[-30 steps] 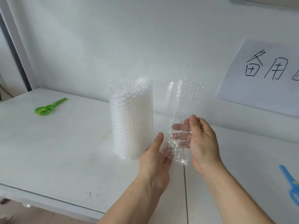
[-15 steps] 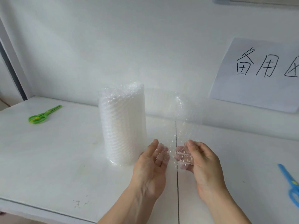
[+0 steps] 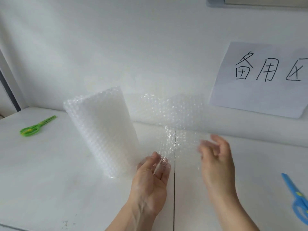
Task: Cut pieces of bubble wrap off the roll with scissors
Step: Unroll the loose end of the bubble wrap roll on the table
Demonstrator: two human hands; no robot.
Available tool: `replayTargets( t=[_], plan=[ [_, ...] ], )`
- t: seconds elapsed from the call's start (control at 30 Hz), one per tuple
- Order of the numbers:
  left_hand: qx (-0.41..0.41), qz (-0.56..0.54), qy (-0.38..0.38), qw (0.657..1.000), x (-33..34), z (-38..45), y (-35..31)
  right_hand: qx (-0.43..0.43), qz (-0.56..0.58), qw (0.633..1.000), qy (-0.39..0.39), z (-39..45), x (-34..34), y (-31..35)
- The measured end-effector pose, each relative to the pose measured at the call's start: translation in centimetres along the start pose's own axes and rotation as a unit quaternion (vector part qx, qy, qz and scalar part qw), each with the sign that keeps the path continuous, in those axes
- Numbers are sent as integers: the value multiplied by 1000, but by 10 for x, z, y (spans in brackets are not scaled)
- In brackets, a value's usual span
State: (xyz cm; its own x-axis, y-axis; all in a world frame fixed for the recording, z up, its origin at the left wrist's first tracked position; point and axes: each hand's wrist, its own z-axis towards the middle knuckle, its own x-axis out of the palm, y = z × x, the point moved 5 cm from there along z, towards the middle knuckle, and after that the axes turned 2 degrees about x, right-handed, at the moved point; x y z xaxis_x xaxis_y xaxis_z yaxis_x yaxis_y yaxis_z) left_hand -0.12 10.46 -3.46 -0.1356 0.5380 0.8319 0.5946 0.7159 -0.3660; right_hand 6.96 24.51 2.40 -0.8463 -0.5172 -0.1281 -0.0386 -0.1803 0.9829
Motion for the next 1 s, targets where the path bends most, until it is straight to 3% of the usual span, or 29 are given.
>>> replayTargets(
  t=[0.1,0.17,0.23,0.33,0.43,0.53,0.73,1.0],
  plan=[
    [6,3,-10,1000,2,0,1,-192,-152,965,-93,1,-2,56],
    [7,3,-9,1000,2,-1,1,-338,-221,905,-132,-5,10,90],
    [9,2,-11,1000,1,-1,1,-432,-260,852,-140,-9,27,112],
    [6,-1,-12,1000,2,-5,0,-507,-299,799,-122,-15,46,126],
    [0,-2,-4,1000,3,-8,-2,-524,-351,772,-75,-15,59,129],
    [-8,-5,4,1000,1,-10,-3,-499,-375,780,-43,-5,64,127],
    [-20,-33,20,999,-1,-10,-8,-432,-323,842,12,24,62,122],
    [-13,-39,7,999,-6,-5,-8,-370,-311,876,6,46,45,117]
  ],
)
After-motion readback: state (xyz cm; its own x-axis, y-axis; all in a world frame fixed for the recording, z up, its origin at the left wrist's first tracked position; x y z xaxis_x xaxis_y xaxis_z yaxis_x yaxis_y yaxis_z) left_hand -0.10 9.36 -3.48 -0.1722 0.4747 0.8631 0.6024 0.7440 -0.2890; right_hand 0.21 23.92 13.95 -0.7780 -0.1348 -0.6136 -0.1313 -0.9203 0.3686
